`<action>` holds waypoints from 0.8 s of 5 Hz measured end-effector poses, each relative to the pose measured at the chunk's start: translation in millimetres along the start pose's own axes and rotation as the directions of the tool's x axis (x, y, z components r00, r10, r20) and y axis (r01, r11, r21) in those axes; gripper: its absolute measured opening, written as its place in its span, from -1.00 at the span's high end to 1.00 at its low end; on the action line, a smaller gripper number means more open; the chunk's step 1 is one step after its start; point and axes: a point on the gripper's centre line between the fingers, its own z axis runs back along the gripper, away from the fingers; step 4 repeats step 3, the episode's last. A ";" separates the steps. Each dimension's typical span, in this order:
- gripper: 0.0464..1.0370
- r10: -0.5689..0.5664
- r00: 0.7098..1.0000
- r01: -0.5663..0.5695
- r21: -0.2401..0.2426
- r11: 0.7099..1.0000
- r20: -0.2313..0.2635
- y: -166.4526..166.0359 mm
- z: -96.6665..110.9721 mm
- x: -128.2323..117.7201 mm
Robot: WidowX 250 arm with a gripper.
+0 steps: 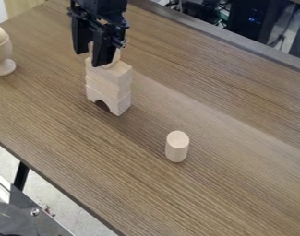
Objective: Place the cube on top of the tower
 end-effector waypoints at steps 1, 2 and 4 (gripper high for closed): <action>-0.76 0.014 1.000 -0.014 -0.005 1.000 -0.009 -0.8 -0.4 -1.2; -0.93 0.007 1.000 -0.007 -0.015 1.000 -0.016 -1.0 4.4 -1.4; -0.92 -0.005 1.000 0.004 -0.023 1.000 -0.023 -0.8 10.7 -1.4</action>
